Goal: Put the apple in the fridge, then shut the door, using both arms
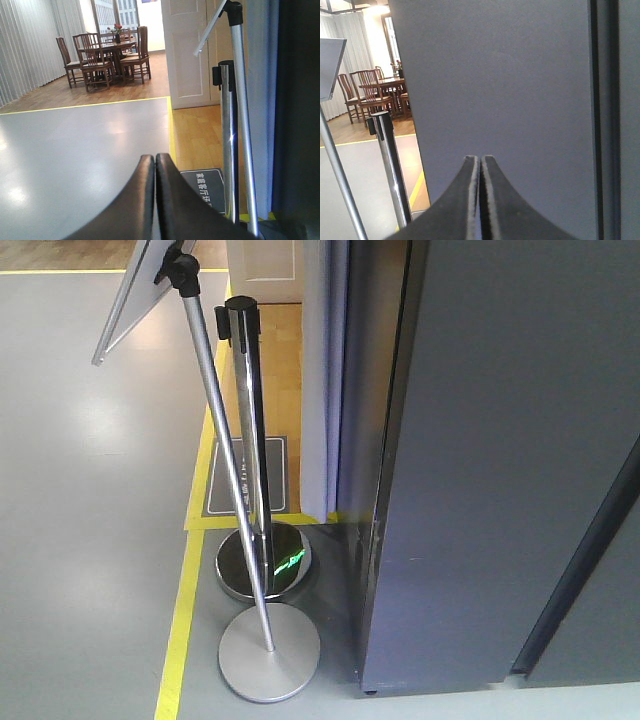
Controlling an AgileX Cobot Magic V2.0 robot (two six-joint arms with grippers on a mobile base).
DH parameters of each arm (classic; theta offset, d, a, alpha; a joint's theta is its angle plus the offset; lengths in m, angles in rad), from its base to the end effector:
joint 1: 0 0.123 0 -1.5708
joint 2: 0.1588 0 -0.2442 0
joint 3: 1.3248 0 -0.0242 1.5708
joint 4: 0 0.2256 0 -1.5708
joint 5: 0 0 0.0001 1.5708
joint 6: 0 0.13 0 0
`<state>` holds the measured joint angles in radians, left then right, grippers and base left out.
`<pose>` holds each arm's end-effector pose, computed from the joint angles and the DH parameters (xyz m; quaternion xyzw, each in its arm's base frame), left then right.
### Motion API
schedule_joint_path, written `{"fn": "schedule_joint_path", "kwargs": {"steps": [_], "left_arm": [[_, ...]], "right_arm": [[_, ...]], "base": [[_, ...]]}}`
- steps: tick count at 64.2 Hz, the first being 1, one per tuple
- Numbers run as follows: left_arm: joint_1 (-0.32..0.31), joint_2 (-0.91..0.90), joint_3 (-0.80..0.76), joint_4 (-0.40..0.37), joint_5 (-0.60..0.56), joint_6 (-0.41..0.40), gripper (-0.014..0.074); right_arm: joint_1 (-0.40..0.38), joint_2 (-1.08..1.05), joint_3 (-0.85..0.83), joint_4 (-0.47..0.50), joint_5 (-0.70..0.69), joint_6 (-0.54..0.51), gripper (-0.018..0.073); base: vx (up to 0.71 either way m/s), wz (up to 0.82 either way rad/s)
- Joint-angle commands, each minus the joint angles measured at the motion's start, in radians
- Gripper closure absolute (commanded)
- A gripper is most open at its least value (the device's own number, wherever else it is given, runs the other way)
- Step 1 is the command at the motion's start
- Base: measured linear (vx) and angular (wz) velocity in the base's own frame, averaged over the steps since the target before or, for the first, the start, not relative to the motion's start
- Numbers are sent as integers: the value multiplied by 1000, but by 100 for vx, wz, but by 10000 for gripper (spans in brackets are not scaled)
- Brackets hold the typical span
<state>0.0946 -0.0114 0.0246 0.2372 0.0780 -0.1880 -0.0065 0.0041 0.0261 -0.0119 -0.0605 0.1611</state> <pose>0.1109 0.0129 0.1993 -0.0228 0.7074 0.0570 0.7042 0.1120 -0.0006 0.2148 0.0514 0.6624 0.0535 0.7455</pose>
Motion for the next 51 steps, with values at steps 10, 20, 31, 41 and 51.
{"fn": "schedule_joint_path", "kwargs": {"steps": [10,20,31,41,51], "left_arm": [[-1,-16,29,-9,-69,-10,602],[-1,-16,29,-9,-69,-10,602],[-1,-16,29,-9,-69,-10,602],[-1,-16,29,-9,-69,-10,602],[-1,-16,29,-9,-69,-10,602]], "right_arm": [[-4,11,1,-10,-77,-3,561],[-4,11,1,-10,-77,-3,561],[-4,11,1,-10,-77,-3,561],[-4,11,1,-10,-77,-3,561],[-4,11,1,-10,-77,-3,561]], "base": [[0,0],[0,0],[0,0],[0,0],[0,0]]}}
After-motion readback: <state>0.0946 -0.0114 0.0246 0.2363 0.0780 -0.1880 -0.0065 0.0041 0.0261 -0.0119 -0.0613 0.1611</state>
